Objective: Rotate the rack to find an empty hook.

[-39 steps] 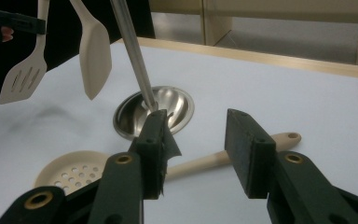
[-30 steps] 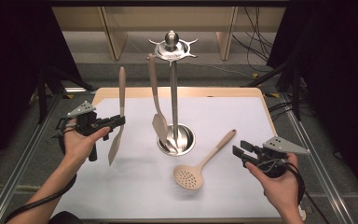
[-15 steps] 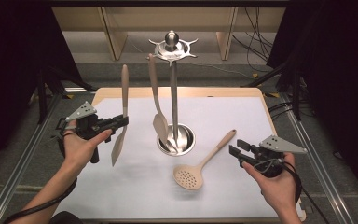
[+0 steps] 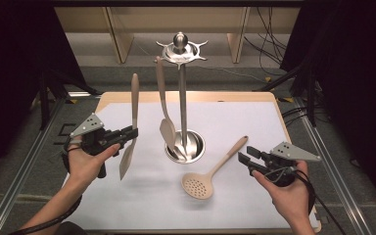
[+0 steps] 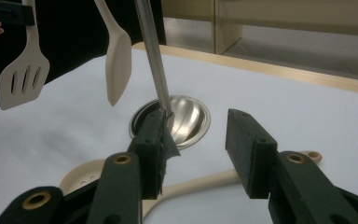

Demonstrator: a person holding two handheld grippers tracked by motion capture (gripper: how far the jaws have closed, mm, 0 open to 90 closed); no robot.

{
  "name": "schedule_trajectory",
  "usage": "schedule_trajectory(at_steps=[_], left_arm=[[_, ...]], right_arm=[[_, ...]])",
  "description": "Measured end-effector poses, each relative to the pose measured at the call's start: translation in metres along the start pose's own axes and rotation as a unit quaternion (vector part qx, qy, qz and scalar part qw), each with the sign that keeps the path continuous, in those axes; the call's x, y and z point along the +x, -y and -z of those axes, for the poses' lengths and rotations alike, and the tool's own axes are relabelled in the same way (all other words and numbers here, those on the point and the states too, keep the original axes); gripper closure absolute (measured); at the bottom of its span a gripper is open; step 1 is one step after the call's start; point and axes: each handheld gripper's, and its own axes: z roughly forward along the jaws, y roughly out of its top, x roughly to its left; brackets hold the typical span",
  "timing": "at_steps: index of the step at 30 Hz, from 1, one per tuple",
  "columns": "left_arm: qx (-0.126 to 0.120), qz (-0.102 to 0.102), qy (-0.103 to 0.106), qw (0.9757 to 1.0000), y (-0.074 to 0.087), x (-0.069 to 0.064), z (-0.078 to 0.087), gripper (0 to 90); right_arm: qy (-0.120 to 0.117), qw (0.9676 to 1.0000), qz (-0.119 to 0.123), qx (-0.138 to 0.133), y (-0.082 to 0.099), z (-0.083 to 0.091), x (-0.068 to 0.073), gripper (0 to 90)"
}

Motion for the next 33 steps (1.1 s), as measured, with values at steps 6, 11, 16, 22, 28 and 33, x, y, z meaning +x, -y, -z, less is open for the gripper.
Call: schedule_trajectory(at_steps=[6, 11, 16, 22, 28, 33], left_arm=[[-0.014, -0.012, 0.005, 0.9998, 0.000, -0.011, 0.004, 78.4], [-0.018, -0.019, 0.010, 0.9996, 0.000, -0.018, 0.006, 78.4], [-0.023, -0.026, 0.015, 0.9993, -0.001, -0.025, 0.008, 78.4], [-0.023, -0.041, 0.024, 0.9986, 0.000, -0.036, 0.008, 78.4], [-0.019, -0.052, 0.036, 0.9978, 0.001, -0.048, 0.002, 78.4], [-0.011, -0.058, 0.050, 0.9970, 0.004, -0.057, -0.007, 78.4]], right_arm=[[-0.013, 0.9998, 0.014, -0.003, -0.004, -0.002, 0.005, 59.0], [-0.011, 0.9999, 0.009, 0.002, -0.006, -0.003, 0.011, 58.8], [-0.021, 0.9995, 0.025, -0.004, -0.009, -0.008, 0.013, 58.7], [-0.028, 0.9991, 0.033, -0.003, -0.013, -0.012, 0.018, 58.6], [-0.030, 0.9989, 0.035, -0.006, -0.020, -0.013, 0.028, 58.5], [-0.044, 0.9980, 0.044, -0.008, -0.025, -0.017, 0.033, 58.2]])
